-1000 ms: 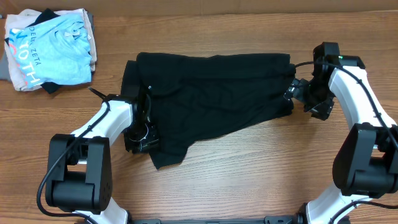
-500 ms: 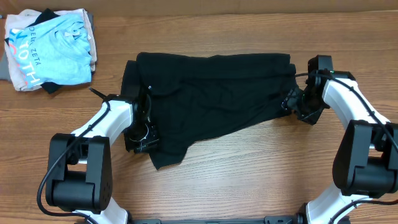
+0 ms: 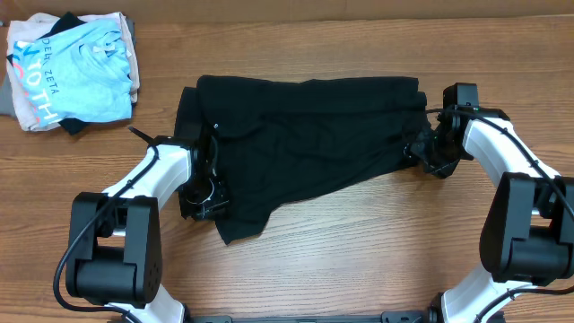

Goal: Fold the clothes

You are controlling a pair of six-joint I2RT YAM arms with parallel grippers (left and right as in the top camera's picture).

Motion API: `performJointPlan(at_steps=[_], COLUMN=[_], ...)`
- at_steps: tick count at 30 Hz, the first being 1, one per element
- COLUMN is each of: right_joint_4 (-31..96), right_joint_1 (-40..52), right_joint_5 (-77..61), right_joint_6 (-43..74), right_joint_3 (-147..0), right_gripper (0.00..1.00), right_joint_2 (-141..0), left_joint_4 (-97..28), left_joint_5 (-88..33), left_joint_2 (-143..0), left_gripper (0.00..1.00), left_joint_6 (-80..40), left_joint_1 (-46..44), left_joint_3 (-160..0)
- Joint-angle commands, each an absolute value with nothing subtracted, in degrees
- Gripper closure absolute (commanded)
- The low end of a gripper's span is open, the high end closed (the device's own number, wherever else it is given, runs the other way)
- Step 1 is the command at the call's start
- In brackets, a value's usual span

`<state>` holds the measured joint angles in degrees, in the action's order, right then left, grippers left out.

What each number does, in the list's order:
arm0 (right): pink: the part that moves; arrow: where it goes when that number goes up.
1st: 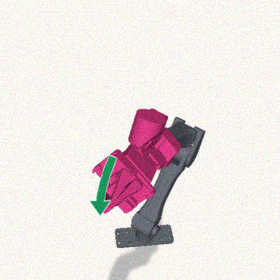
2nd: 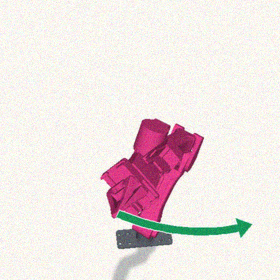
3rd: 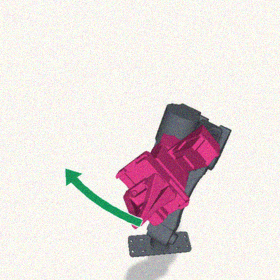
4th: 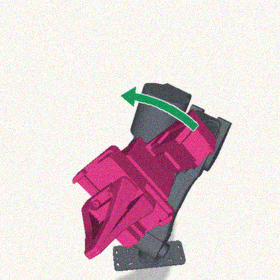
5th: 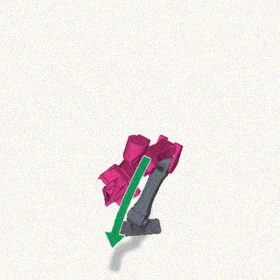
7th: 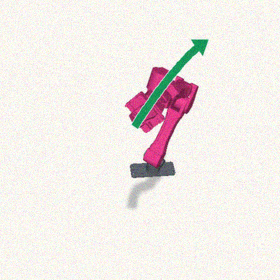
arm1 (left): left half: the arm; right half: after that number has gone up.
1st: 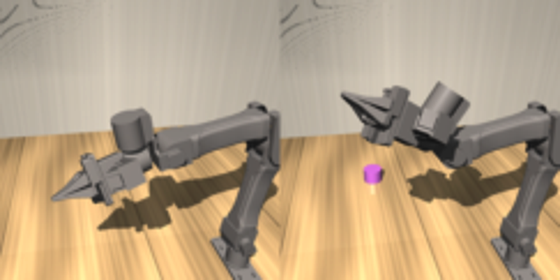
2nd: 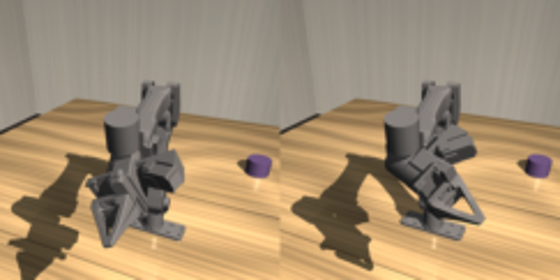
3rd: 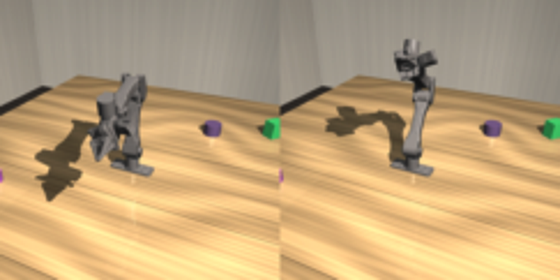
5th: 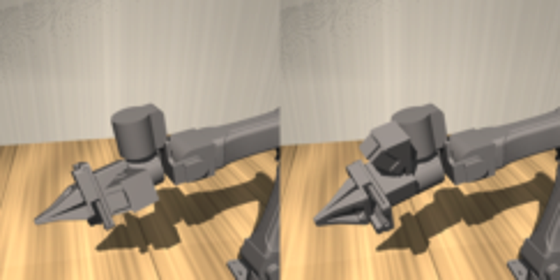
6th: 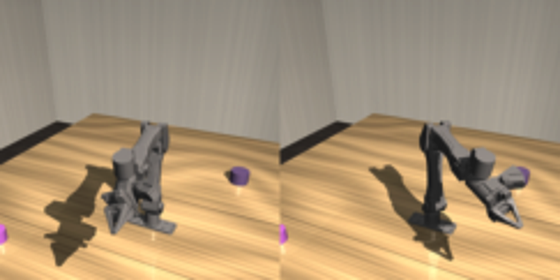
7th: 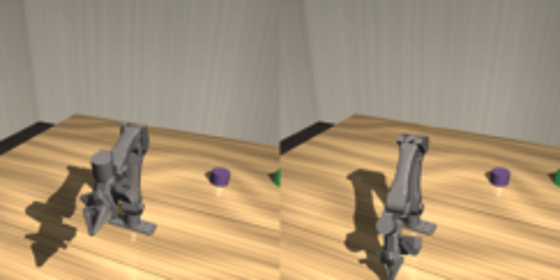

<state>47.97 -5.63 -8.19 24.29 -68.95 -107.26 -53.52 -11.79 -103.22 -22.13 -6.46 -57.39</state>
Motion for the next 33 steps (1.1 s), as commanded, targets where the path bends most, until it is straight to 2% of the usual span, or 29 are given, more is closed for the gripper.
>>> performJointPlan(at_steps=[1, 22, 29, 33], right_joint_4=[48.3, 45.2, 45.2, 44.9], right_joint_1=[-5.9, -5.8, -5.8, -5.8], right_joint_5=[-8.6, -6.9, -5.8, -5.8], right_joint_6=[26.2, 27.0, 27.0, 27.0], right_joint_3=[-68.5, -65.6, -65.6, -65.5], right_gripper=[0.41, 0.43, 0.57, 0.61], right_joint_2=[-106.7, -106.8, -106.8, -106.8], left_joint_4=[-53.3, -53.2, -53.2, -53.2], left_joint_5=[-11.5, -11.5, -11.5, -11.5], left_joint_2=[-104.9, -104.9, -104.9, -104.9], left_gripper=[0.76, 0.76, 0.76, 0.76], left_joint_6=[-21.9, -21.8, -21.8, -21.8], left_joint_1=[-6.8, -6.8, -6.8, -6.8], left_joint_3=[-56.7, -56.7, -56.7, -56.7])
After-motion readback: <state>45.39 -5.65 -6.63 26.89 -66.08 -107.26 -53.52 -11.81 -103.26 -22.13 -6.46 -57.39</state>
